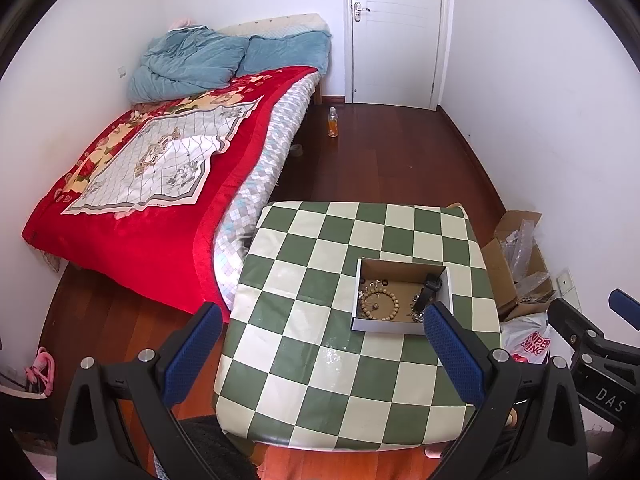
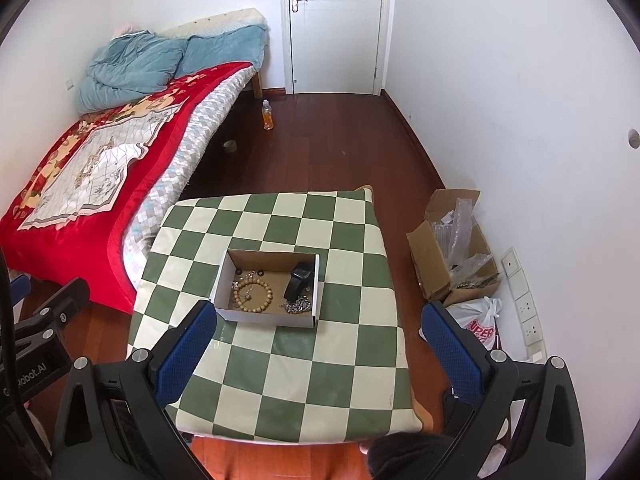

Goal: Organize jewelry

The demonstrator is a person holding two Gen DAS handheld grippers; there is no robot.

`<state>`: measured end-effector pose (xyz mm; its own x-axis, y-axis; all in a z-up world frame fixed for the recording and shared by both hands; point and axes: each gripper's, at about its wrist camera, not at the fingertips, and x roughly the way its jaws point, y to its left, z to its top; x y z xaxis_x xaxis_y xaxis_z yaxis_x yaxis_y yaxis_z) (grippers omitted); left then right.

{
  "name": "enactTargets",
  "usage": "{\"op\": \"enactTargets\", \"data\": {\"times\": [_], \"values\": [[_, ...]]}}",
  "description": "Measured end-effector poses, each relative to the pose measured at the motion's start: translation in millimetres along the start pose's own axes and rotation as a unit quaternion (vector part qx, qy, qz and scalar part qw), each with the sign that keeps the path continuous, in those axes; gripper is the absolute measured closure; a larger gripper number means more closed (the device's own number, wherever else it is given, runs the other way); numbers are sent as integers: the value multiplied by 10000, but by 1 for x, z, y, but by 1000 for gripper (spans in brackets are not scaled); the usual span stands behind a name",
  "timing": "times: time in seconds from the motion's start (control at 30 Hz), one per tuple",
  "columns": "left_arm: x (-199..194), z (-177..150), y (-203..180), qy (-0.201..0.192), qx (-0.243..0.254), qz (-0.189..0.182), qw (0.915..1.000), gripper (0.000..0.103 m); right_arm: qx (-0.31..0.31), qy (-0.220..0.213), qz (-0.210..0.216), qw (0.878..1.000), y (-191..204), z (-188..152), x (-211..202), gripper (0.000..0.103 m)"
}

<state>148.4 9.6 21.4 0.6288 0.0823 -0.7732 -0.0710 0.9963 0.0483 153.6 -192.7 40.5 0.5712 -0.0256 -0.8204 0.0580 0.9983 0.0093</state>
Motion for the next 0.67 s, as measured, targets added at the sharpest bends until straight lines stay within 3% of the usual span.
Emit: {"op": "enactTargets", "data": {"times": [0.67], "values": [[-5, -6, -4, -30, 30, -76, 10000, 0, 2, 12, 11, 10000, 1, 1, -3, 0]]}}
